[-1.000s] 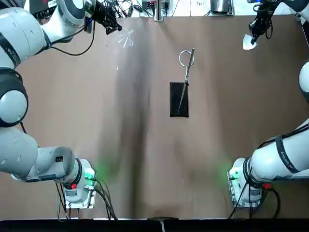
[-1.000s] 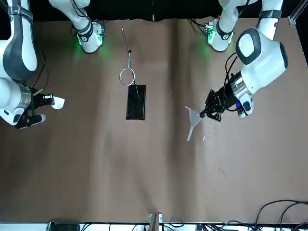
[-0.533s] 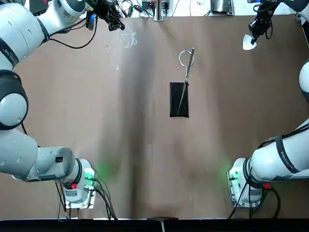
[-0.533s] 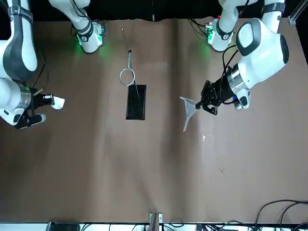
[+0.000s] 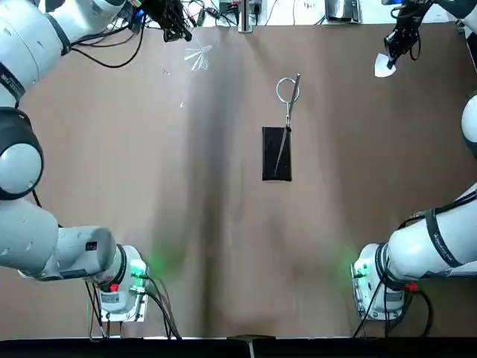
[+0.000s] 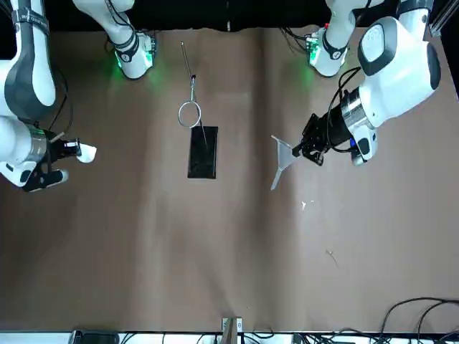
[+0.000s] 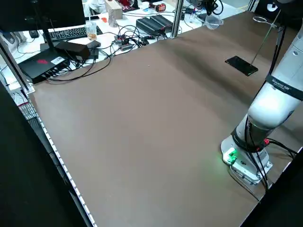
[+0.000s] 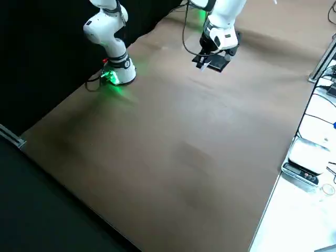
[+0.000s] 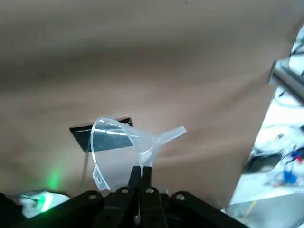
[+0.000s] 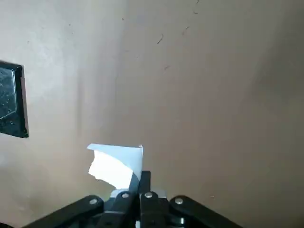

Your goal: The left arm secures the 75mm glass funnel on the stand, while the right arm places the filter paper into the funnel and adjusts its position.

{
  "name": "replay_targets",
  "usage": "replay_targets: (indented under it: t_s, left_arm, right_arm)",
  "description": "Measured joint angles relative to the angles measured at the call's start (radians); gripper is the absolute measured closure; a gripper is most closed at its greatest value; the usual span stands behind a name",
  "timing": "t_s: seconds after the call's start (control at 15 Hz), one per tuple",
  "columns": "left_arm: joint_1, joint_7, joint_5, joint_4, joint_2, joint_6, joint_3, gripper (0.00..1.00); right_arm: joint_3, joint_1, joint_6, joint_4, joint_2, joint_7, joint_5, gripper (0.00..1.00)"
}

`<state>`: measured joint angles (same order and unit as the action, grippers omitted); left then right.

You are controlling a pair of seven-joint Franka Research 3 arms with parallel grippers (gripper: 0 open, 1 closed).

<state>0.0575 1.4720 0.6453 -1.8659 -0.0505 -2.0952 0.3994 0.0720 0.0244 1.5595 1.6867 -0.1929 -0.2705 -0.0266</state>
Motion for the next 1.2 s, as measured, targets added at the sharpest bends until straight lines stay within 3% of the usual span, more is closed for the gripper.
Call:
replay_targets:
  t_s: [0.33, 0.73, 1.2]
  left_arm:
    - [0.006, -0.283, 0.0, 0.061, -0.013, 0.124, -0.001, 0.97]
    - [-0.009, -0.548, -0.002, 0.073, -0.041, 0.148, 0.001, 0.97]
    - [-0.022, -0.605, -0.038, 0.127, -0.081, 0.151, 0.004, 0.97]
  right_arm:
    - [0.0, 0.0, 0.0, 0.001, 0.0, 0.0, 0.0, 0.99]
    - [0.0, 0.0, 0.0, 0.001, 0.0, 0.0, 0.0, 0.99]
    - [0.0, 0.0, 0.0, 0.001, 0.0, 0.0, 0.0, 0.99]
